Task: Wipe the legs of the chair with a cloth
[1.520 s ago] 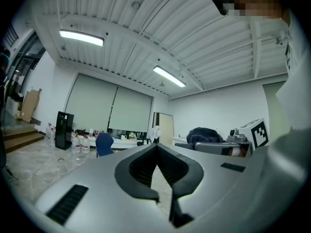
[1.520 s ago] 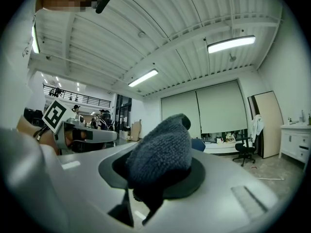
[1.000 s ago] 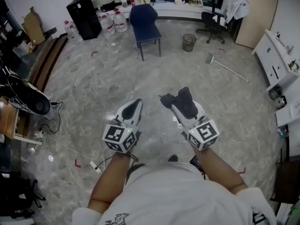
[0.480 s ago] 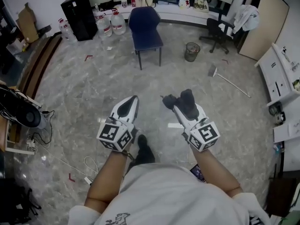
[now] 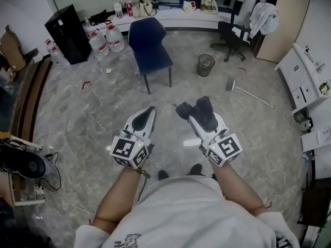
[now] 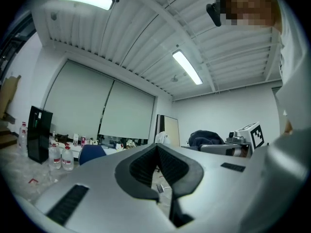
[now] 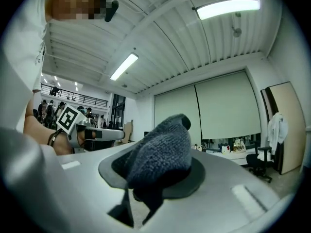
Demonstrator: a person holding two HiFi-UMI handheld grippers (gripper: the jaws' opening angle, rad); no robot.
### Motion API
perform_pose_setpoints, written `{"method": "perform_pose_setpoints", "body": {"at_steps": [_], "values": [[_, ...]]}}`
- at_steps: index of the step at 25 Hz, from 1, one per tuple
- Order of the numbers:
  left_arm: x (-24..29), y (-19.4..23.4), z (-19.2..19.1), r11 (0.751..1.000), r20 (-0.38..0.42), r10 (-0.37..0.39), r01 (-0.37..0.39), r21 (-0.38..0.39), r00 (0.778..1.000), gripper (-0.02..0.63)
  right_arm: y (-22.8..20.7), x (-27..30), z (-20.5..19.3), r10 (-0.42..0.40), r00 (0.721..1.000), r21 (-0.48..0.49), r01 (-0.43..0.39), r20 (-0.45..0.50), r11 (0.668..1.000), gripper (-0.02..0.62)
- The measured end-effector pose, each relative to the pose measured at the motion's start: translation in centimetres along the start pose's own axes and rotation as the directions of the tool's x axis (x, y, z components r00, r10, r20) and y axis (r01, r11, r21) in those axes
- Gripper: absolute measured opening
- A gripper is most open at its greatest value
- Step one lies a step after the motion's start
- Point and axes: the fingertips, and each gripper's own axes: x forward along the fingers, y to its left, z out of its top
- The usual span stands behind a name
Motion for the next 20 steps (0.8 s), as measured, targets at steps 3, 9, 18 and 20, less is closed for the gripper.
{"method": "perform_pose_setpoints", "body": {"at_steps": [3,9,18,20], "values": [[4.8,2.3,0.5,1.000,-0.006,-0.008,0.008,-0.009,1.000,0.005,-4.5,3.3,0.6,-0.011,1.000,-0.007,0.011,0.013,1.000,0.120],[16.0,8.3,-0.9,1.000,-0.023,0.007,-0.007,0.002,1.000,0.005,-14.6,12.2,-1.5,0.032,0.999,-0.002,-0.032,0.027,0.999,0.120],[41.5,16.5,-2.2,0.997,0.043,0.062,-0.063,0.038,0.997,0.005,-35.1,27.1,-3.9,0.256,0.967,-0.093,-0.256,-0.008,0.962,0.120],[46.1,18.0,-2.2,0.995,0.040,0.082,-0.084,0.046,0.996,0.005,-39.3,29.5,-5.0,0.291,0.956,-0.074,-0.293,-0.040,0.953,0.120]]}}
